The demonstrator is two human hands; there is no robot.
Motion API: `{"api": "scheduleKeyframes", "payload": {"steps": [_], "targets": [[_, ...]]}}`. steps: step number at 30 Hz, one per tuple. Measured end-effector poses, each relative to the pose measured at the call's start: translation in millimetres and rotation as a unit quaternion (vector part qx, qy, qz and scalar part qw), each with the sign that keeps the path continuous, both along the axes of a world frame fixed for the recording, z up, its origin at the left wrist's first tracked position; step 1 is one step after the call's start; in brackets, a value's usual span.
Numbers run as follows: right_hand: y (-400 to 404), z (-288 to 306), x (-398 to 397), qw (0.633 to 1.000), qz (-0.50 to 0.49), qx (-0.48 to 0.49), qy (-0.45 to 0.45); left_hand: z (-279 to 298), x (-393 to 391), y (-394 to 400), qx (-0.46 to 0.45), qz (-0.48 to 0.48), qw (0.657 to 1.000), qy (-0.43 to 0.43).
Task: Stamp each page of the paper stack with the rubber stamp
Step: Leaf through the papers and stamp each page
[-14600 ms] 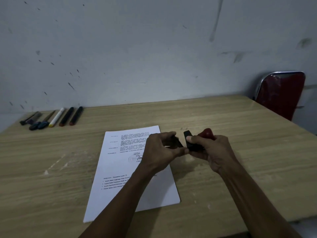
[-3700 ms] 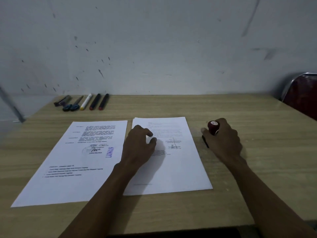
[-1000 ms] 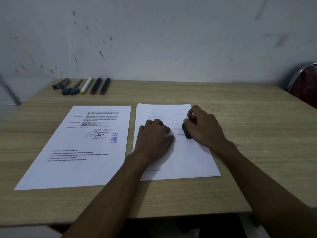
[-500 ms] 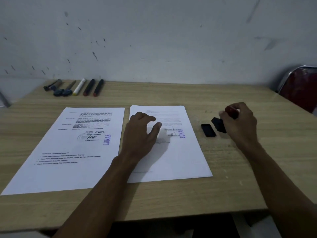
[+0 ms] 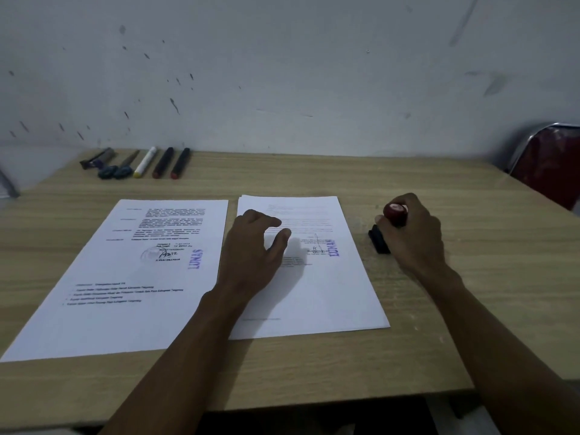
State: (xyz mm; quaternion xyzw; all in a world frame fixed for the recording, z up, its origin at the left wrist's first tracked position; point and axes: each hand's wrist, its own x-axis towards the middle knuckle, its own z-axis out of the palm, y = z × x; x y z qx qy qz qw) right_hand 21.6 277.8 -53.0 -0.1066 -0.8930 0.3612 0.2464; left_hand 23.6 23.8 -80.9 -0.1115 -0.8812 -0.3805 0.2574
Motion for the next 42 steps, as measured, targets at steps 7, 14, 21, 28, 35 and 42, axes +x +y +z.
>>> {"api": "scheduleKeyframes", "payload": {"steps": [7,14,21,28,35,42], "targets": [[-1.4,-4.8,-1.4,1.000,0.014,0.005,-0.005,2.0,-0.2,-0.4,-0.002,0.002,1.000,0.002],[-3.9,-9.2,-3.7,1.000,0.014,-0.003,-0.001,2.5,0.4,-0.3,0.001,0.005,1.000,-0.006],[-5.2,-11.6,0.5,0.999,0.002,0.025,-0.044,2.5,1.6,-1.4,0.000,0.014,1.000,-0.015],[-4.1,-12.6,3.9,0.997,-0.010,0.041,-0.060,0.7,1.0,-2.4,0.000,0.018,1.000,-0.015],[-5.7,-14.3,6.9,0.999,-0.012,0.003,-0.051,-0.7,1.4,-4.3,-0.017,0.043,0.999,-0.026],[-24.8,-19.0,40.5,0.996,-0.077,0.011,-0.046,3.1,10.5,-5.6,-0.188,0.240,0.941,-0.146]]}}
